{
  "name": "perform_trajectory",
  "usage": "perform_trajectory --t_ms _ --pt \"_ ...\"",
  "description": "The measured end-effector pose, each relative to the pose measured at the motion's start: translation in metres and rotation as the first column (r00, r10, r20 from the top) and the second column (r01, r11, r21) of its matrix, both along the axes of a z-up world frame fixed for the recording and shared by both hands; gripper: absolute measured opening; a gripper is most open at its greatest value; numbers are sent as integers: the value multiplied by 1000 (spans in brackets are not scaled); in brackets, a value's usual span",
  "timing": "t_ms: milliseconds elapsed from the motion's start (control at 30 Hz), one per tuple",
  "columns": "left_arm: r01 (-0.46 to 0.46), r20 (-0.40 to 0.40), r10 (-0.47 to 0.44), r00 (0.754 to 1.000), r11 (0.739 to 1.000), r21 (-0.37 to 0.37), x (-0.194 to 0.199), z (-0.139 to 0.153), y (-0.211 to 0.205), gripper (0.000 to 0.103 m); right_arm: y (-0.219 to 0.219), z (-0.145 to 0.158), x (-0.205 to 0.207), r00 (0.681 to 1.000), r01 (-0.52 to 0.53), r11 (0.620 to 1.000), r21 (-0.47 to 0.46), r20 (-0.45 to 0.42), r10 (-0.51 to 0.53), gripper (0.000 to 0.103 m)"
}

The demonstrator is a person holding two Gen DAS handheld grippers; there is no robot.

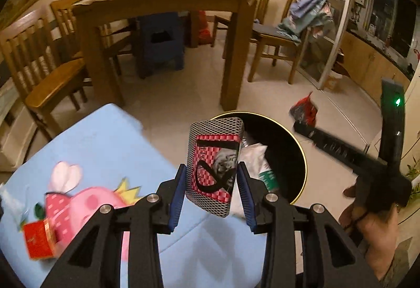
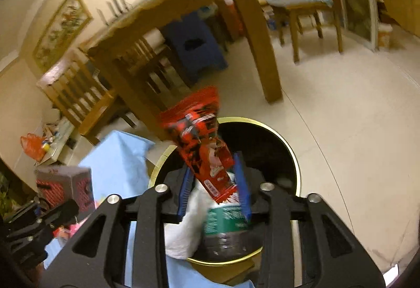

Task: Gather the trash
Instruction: 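Drop the wrapper into the bin with right tool while left tool drops the card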

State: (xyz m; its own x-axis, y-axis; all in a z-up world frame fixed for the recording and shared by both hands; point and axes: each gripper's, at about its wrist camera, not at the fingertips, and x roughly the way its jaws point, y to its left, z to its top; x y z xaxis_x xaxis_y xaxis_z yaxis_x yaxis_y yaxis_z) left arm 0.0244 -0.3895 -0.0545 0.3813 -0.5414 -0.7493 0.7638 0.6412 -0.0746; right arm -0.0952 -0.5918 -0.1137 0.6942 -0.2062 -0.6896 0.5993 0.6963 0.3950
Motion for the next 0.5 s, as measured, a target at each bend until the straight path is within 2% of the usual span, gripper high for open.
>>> perform_trajectory --t_ms 33,100,300,367,467,500 --pt "10 -4 -10 1000 1000 5 1 -4 -8 39 -10 -10 -2 1000 0 998 65 -1 0 57" --pt "29 -13 -29 1000 999 20 1 -13 -25 39 -18 -16 -7 999 17 993 117 33 -21 58" --pt "58 -49 -56 997 997 42 2 -32 -49 39 -29 -11 -21 992 86 989 117 84 -96 61" --pt "59 -62 -56 996 997 42 4 -35 -52 39 -31 -7 -27 987 114 988 109 99 -125 67" --pt "61 -60 -59 996 997 47 6 -35 -60 45 -26 1 -38 980 149 985 87 119 -159 70" --pt "62 -57 -59 997 997 48 5 -34 -59 56 -23 6 -41 978 159 984 78 123 -168 72"
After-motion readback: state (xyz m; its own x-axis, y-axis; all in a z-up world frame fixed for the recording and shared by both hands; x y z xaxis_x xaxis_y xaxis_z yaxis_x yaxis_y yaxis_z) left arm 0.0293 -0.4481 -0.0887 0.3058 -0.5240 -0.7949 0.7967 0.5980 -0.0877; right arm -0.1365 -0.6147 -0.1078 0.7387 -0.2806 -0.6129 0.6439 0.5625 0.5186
